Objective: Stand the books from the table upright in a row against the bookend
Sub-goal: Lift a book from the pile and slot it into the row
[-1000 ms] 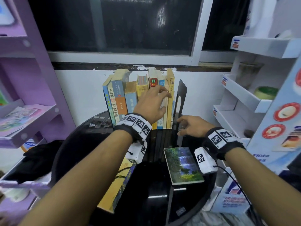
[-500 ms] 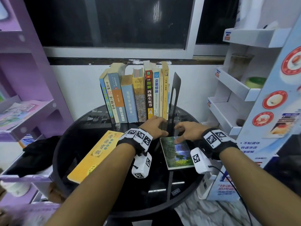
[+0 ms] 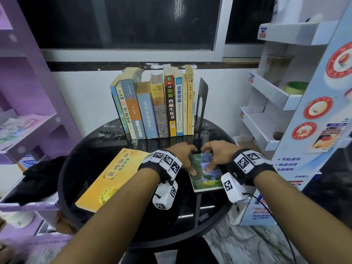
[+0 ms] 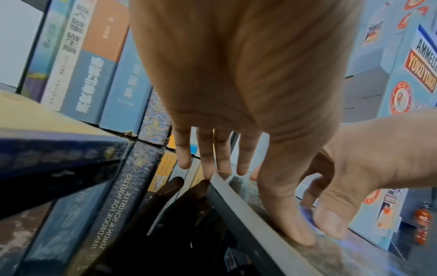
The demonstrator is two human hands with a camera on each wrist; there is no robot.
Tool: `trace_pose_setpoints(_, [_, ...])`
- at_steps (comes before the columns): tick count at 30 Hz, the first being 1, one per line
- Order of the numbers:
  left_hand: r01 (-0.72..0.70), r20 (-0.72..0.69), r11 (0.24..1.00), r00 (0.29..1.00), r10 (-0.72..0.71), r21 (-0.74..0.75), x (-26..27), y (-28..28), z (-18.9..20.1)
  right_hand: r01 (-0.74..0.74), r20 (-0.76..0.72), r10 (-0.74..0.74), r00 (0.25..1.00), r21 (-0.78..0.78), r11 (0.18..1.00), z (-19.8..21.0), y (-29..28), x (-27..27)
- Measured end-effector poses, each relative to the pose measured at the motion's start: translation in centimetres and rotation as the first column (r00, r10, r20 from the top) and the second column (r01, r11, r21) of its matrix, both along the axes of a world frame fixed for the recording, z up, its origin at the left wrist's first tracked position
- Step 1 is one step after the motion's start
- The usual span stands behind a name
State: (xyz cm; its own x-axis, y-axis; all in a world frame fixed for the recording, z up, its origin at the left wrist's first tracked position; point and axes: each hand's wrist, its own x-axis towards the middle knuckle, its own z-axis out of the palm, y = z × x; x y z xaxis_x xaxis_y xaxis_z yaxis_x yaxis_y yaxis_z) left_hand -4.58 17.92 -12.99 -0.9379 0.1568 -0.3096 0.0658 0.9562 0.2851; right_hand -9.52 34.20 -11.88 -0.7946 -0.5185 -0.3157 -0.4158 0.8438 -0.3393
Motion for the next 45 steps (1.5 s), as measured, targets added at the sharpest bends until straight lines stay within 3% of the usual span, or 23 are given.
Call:
trace_pose_setpoints(5, [0.009,0.016,1.000,1.000,-0.009,0.000,0.2,0.2,0.2,-0.013,-0.035,0.013,0.999,0.007,1.000,-0.1,0.0,0.0])
trace_pose_setpoints(21, [-0.053,-0.019,0.942,0.998,0.063,0.331,0.1,-1.2,-1.2,0.000,-0.013,-0.001,1.000,-0.135,0.991,0.9,0.3,0.7])
trace_pose_setpoints(24, [-0.107,0.007,0.884,0.993,0.117,0.455,0.1,-1.4,-1.2,0.023,-0.031,-0.029,0.999,-0.180,0.983,1.6,0.5,0.7])
trace_pose_setpoints(29, [-0.148,0.007,0.703,0.980,0.199,0.695,0.1,-1.1,-1.1,0.053,-0.103,-0.088,0.991,-0.302,0.952,2.6,0.5,0.6])
trace_pose_setpoints(33, [-0.160,-0.019,0.577,0.957,0.291,0.801,-0.1,-0.9,-0.5,0.066,-0.131,-0.127,0.983,-0.394,0.917,3.1,0.3,0.7])
trace_pose_setpoints(36, [-0.133,-0.025,0.533,0.960,0.279,0.835,-0.4,-1.3,0.1,0.073,-0.124,-0.139,0.982,-0.430,0.900,3.6,0.5,0.6])
trace_pose_setpoints(38, [-0.117,-0.033,0.504,0.960,0.278,0.856,-0.5,-1.7,0.6,0.047,-0.098,-0.108,0.989,-0.486,0.873,3.9,0.7,0.6])
trace_pose_setpoints(42, [-0.104,-0.031,0.421,0.953,0.303,0.901,-0.8,-2.5,1.5,0.100,0.109,-0.034,0.993,-0.688,0.719,4.6,0.9,1.2])
trace_pose_setpoints(45, [-0.083,-0.033,0.359,0.952,0.305,0.930,-1.3,-2.7,1.9,0.084,0.135,0.010,0.991,-0.671,0.736,5.1,0.8,1.3])
